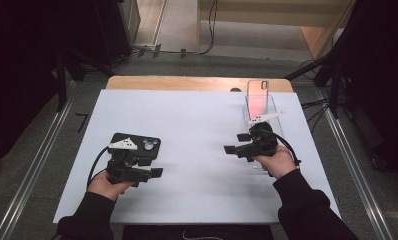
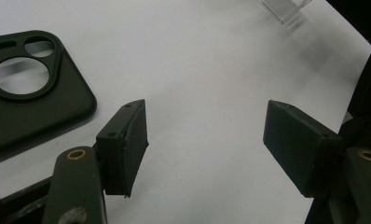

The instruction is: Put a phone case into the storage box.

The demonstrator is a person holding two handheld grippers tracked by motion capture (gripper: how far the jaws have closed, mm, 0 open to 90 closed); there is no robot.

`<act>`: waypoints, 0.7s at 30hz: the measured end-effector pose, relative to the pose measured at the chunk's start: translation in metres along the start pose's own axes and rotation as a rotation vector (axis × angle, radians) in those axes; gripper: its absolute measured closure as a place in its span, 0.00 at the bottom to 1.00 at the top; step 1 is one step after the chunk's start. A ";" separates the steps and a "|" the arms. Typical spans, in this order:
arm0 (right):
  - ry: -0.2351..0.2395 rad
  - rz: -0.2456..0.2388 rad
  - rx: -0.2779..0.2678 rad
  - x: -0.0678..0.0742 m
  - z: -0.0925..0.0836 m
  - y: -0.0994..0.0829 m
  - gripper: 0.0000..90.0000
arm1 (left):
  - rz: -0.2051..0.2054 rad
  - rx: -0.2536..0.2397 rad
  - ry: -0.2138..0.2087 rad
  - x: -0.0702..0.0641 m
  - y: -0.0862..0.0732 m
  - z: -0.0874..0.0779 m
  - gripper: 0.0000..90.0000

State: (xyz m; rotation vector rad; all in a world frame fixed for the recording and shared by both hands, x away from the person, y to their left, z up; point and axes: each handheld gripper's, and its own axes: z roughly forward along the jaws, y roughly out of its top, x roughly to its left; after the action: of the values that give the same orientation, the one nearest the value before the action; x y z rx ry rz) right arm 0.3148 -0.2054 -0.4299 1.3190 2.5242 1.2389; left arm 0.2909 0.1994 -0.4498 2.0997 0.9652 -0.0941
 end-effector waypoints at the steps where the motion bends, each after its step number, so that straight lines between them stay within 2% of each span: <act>1: 0.007 -0.004 0.001 0.001 0.000 -0.002 0.24 | -0.001 -0.003 -0.002 0.000 0.000 0.000 0.34; 4: 0.026 -0.013 0.007 0.004 -0.001 -0.007 0.25 | -0.004 -0.002 -0.003 0.000 0.000 -0.001 0.34; 9: 0.022 -0.053 0.013 0.008 -0.001 -0.019 0.25 | -0.004 -0.009 -0.005 -0.002 0.001 -0.001 0.34; 13: 0.038 -0.083 0.017 0.009 0.000 -0.031 0.25 | -0.005 -0.007 -0.008 -0.001 0.001 -0.001 0.34; 21: 0.053 -0.093 0.035 0.010 0.000 -0.049 0.25 | -0.006 -0.010 -0.008 -0.002 0.001 -0.001 0.34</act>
State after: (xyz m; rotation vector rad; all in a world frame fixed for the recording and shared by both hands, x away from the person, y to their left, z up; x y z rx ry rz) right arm 0.2752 -0.2141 -0.4587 1.1749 2.6221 1.2333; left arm 0.2895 0.1987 -0.4476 2.0859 0.9653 -0.1010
